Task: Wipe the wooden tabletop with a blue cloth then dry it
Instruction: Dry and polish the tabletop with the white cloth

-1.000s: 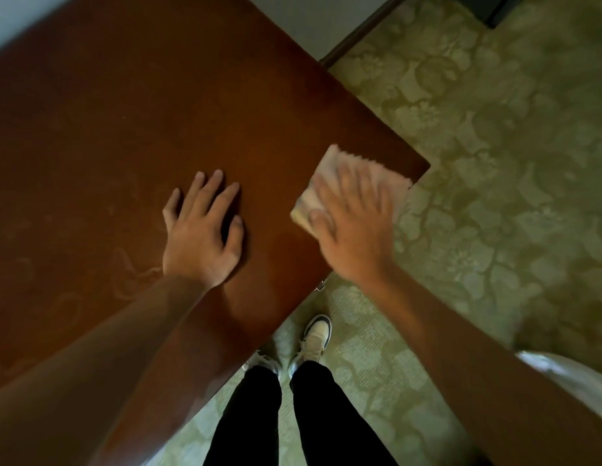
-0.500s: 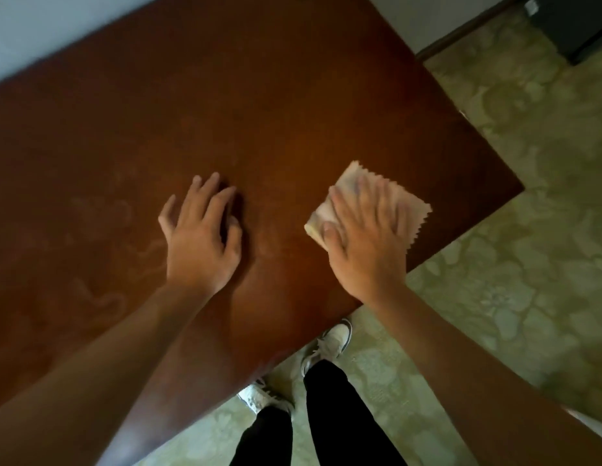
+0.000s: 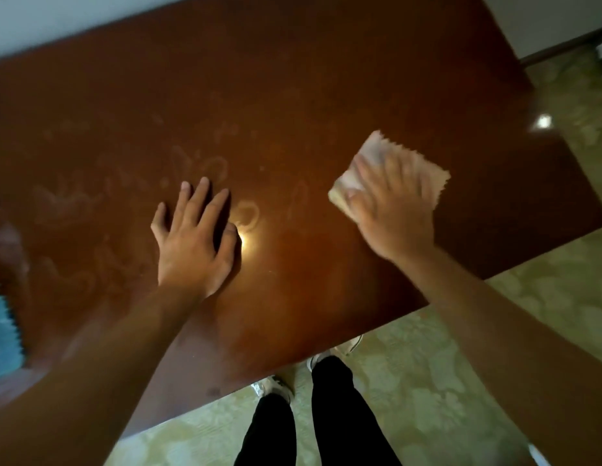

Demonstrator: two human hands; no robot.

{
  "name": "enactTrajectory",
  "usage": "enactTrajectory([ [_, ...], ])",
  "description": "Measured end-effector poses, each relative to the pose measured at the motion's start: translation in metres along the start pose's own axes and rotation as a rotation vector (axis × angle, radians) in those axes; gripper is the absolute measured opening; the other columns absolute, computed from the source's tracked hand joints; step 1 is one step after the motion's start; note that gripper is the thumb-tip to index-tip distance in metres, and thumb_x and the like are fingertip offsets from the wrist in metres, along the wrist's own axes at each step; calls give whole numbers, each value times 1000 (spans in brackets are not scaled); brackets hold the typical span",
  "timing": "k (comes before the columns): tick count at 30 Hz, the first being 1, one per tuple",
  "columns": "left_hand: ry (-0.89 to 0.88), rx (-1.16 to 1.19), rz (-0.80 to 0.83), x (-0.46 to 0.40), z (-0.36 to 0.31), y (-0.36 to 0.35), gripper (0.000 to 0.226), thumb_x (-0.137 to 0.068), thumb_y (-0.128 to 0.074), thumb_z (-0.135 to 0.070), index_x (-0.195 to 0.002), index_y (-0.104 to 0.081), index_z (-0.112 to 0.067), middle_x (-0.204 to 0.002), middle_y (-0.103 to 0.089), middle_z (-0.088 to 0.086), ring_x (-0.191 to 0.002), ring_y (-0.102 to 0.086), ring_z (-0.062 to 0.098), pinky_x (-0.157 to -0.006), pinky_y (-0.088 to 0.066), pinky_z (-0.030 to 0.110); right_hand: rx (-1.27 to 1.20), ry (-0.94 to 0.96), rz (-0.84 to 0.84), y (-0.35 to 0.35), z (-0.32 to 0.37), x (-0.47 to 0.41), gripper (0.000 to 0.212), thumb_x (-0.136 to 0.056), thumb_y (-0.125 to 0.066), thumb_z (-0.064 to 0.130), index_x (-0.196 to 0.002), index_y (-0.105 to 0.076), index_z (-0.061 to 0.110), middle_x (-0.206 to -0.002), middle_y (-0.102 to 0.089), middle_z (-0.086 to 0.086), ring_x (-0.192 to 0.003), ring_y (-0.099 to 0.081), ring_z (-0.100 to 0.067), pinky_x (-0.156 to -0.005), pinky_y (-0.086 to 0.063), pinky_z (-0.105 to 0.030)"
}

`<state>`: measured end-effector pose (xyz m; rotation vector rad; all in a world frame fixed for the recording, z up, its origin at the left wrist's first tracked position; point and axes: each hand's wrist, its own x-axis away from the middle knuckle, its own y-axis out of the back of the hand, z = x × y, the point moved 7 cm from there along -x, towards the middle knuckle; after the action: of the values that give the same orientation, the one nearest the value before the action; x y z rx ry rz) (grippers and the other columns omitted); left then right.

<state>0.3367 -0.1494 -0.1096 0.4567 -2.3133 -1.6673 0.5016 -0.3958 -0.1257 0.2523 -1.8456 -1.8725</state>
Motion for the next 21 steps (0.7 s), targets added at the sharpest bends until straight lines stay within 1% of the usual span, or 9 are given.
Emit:
enactTrajectory([
  [2,2,12,-9,-1,1,0,55,-101,-35,-41,-151,-43,-20,-164,-28,5,-154,-13,25,-121,-5,58,-6,-57,-14,8,-13,-19,66,-103,-8,58,-163,-13,33,-173,-7,-8,-159,-3,-33,-126,-8,-57],
  [4,-3,62,-24,0,4,0,54,-101,-35,-42,-150,-45,-20,-163,-31,3,-154,-14,23,-122,-4,57,-95,-60,-82,8,16,-13,62,-105,-16,57,-162,-20,33,-172,-11,-8,-159,-5,-34,-126,-8,-58],
  [6,-6,119,-43,0,7,0,53,-102,-34,-42,-149,-47,-21,-161,-33,2,-154,-15,22,-123,-3,55,-114,85,-148,-4,84,18,61,-104,-20,56,-161,-23,36,-172,-14,-7,-159,-7,-33,-126,-9,-56],
  [9,3,169,-72,1,10,1,53,-103,-31,-43,-147,-49,-19,-159,-37,2,-153,-19,21,-123,-4,52,-171,323,-120,-25,179,73,60,-103,-29,55,-160,-28,33,-171,-18,-4,-159,-7,-28,-128,-7,-53],
  [11,-1,172,-87,2,11,2,53,-104,-30,-44,-146,-50,-20,-159,-39,2,-153,-20,19,-124,-3,50,-184,406,-94,-32,192,83,58,-103,-37,55,-155,-40,30,-169,-26,-3,-159,-10,-26,-128,-8,-52],
  [13,-11,191,-88,1,11,1,53,-104,-30,-44,-146,-51,-19,-158,-39,2,-153,-20,20,-124,-3,49,-172,447,-78,-27,171,64,60,-102,-42,57,-156,-39,31,-168,-27,-5,-158,-15,-28,-128,-11,-51],
  [17,-6,236,-84,1,13,3,53,-103,-32,-45,-145,-51,-19,-158,-40,2,-153,-20,20,-124,-2,50,-57,130,-25,-3,88,-20,67,-100,-11,65,-162,-18,38,-173,-9,-5,-159,-5,-30,-127,-6,-55],
  [19,4,282,-78,0,13,5,54,-102,-32,-47,-145,-51,-20,-157,-41,1,-153,-20,19,-125,-1,48,-51,24,-35,5,74,-36,64,-102,-14,60,-162,-17,37,-172,-9,-8,-159,-4,-33,-126,-5,-56],
  [21,27,355,-69,0,14,8,55,-100,-34,-48,-146,-50,-21,-160,-37,1,-153,-19,17,-125,0,43,-71,45,-76,5,98,-26,62,-105,-21,56,-162,-18,34,-172,-10,-10,-159,-5,-34,-126,0,-52],
])
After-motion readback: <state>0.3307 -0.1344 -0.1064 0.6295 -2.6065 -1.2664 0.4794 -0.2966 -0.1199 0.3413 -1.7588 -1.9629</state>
